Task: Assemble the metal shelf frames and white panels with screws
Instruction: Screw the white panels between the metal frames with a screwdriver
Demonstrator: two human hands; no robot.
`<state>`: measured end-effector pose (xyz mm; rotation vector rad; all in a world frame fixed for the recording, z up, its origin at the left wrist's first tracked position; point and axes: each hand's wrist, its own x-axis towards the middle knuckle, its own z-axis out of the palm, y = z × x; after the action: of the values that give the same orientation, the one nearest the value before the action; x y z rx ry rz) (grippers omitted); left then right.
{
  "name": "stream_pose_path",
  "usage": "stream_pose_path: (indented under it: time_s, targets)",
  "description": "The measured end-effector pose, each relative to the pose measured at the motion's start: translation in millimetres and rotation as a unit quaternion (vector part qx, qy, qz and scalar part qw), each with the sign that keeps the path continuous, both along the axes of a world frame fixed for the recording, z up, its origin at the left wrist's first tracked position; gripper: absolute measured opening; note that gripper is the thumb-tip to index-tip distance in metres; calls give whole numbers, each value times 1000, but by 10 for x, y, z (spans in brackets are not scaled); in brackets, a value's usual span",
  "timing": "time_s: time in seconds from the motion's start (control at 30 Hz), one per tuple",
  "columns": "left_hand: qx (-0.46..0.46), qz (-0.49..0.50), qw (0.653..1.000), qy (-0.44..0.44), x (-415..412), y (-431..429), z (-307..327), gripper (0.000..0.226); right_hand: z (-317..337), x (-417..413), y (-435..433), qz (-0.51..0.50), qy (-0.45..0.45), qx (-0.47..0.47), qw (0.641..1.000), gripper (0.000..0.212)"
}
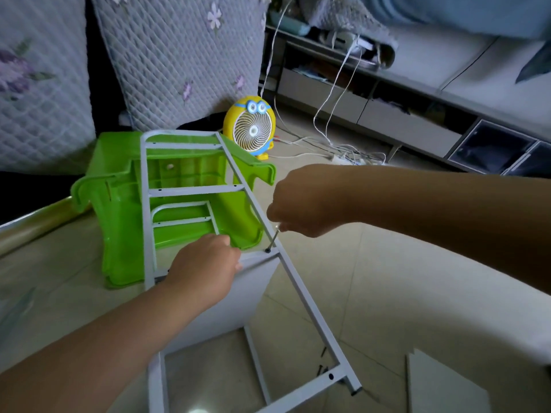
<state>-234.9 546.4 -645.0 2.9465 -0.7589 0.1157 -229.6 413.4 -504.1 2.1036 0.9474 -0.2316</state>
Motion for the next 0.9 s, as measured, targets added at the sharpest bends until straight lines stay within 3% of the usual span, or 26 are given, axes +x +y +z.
stream_pose_path:
  time_s: [0.23,0.37,0.43,0.57,0.67,0.9]
  targets:
    - [26,5,1000,10,10,-16,64,31,50,64,75,-122,26,25,992,31]
    - [65,7,998,6,20,-35,64,25,22,254,147,-301,65,124,943,27]
    - [83,5,997,5,-1,-47,53,23,25,236,113,-328,72,127,933,31]
    - [93,4,996,7,-14,-15,33,21,17,-39,14,-187,3,12,982,29]
    - [102,6,995,22,-12,42,41,24,-68,-162,-47,-57,-54,-14,997,22]
    - [131,-6,991,16,32,14,57,18,-163,-98,69,9,-60,-86,994,26]
